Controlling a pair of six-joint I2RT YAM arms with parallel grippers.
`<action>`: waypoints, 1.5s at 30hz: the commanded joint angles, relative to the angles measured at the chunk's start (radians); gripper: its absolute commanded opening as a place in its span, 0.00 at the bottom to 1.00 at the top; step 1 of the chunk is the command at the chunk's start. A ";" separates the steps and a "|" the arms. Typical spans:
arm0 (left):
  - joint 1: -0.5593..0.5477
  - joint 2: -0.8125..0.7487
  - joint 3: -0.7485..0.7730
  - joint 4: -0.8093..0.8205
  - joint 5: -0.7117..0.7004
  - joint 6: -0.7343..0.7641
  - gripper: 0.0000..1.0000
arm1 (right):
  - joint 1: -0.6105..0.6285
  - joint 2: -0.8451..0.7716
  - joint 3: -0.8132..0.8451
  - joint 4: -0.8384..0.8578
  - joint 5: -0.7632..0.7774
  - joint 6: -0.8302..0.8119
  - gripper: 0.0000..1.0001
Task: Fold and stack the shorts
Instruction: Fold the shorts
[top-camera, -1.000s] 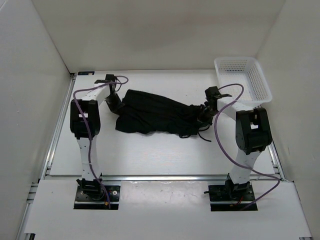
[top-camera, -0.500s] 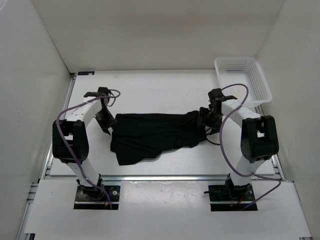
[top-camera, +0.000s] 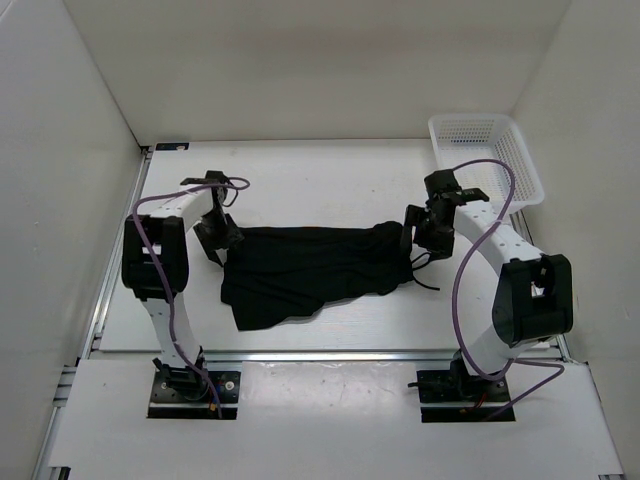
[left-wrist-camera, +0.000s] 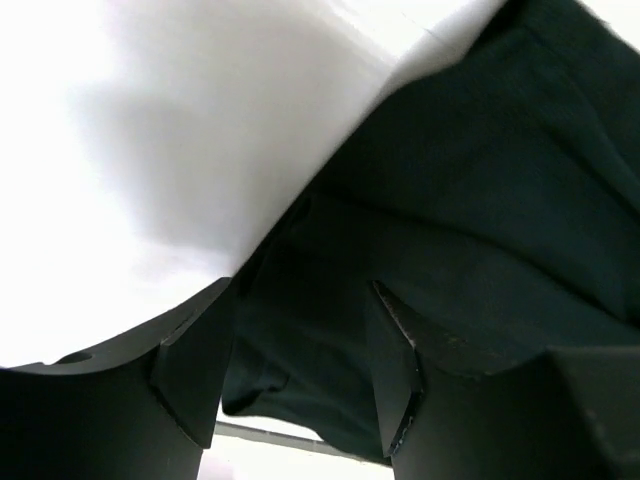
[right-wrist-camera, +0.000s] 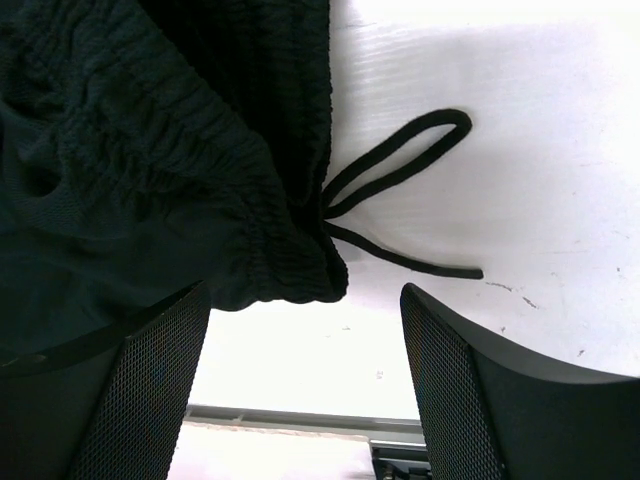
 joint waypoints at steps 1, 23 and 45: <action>-0.010 0.011 0.046 0.031 0.040 0.018 0.63 | -0.001 -0.034 0.020 -0.032 0.022 -0.013 0.81; -0.010 -0.059 0.086 -0.006 -0.015 0.009 0.10 | 0.027 0.259 0.238 0.107 -0.149 0.036 0.52; -0.030 -0.148 0.374 -0.224 -0.085 0.018 0.10 | 0.027 0.021 0.124 0.037 0.048 0.098 0.00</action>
